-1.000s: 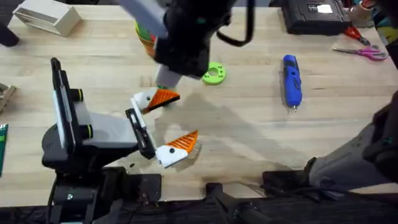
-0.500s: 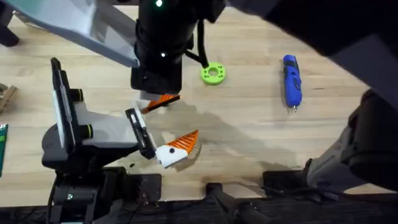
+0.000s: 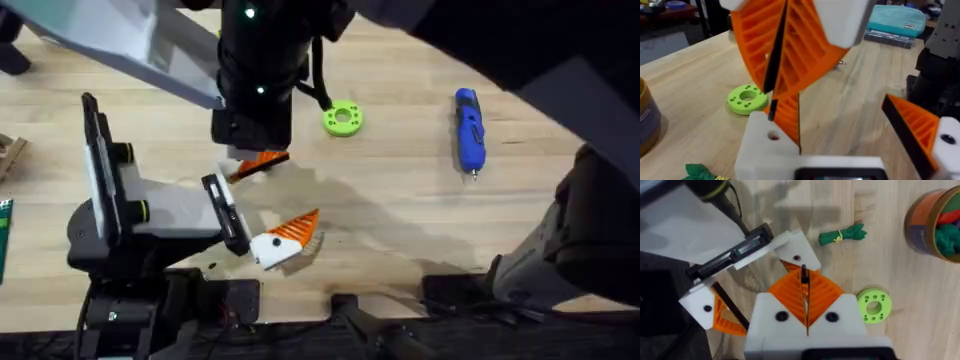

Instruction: Pick up the gripper from the table and insert it into the empty holder that is missing its gripper. Then pick up a screw, insert it into the mounting hole, and use the screwdriver to tighten it. Finally, clean up the table by picking up the vegetable and placing it into the bucket.

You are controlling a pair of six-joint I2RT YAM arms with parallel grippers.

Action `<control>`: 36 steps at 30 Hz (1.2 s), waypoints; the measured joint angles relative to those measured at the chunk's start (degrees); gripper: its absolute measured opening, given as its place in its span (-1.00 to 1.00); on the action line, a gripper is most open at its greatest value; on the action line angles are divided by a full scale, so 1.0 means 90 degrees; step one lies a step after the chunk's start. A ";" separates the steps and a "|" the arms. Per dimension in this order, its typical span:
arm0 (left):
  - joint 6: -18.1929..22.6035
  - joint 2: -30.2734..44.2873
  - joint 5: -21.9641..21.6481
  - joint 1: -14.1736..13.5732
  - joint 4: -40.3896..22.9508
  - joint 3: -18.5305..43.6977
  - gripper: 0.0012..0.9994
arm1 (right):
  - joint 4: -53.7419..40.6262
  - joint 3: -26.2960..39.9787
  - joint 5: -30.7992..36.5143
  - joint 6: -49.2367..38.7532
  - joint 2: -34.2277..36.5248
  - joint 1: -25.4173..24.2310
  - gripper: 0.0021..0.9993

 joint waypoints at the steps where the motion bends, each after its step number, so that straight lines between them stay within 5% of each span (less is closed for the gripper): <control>1: 0.0001 0.0002 0.0000 0.0000 -0.0001 0.0000 0.97 | 0.0000 0.0000 -0.0001 -0.0001 0.0002 0.0008 -0.99; 36: 0.0001 0.0000 0.0000 0.0000 -0.0001 0.0000 0.97 | 0.0016 0.0000 -0.0072 0.0001 0.0143 0.0123 -0.99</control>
